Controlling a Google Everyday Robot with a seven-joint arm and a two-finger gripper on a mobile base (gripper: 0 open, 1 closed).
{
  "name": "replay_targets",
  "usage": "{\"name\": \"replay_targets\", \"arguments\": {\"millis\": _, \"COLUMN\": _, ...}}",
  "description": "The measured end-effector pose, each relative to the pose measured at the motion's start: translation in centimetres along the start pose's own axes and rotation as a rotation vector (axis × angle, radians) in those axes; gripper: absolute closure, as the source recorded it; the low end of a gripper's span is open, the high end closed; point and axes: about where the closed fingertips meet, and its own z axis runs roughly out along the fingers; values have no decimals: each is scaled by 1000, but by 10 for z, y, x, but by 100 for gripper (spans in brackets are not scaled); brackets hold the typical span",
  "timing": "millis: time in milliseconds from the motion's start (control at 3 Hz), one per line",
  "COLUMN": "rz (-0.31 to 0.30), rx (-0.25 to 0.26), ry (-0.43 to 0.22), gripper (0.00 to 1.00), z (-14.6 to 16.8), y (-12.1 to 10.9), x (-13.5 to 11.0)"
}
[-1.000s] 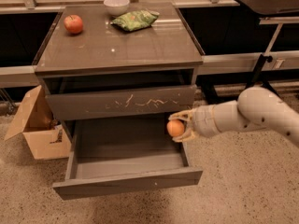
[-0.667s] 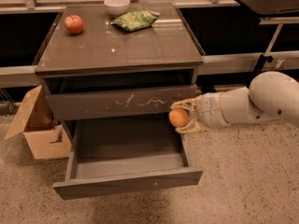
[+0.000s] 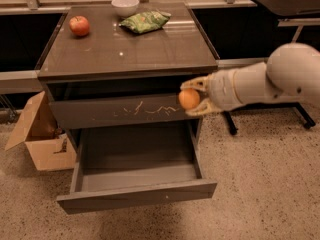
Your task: Pick orange from middle drawer and place on counter
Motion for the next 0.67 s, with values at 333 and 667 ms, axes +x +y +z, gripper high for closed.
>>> {"name": "replay_targets", "arguments": {"millis": 333, "rz": -45, "rx": 92, "ry": 27, "gripper": 100, "z": -19, "y": -71, "x": -3}}
{"name": "replay_targets", "arguments": {"millis": 667, "rz": -42, "rx": 102, "ry": 21, "gripper": 100, "z": -13, "y": -74, "x": -1}}
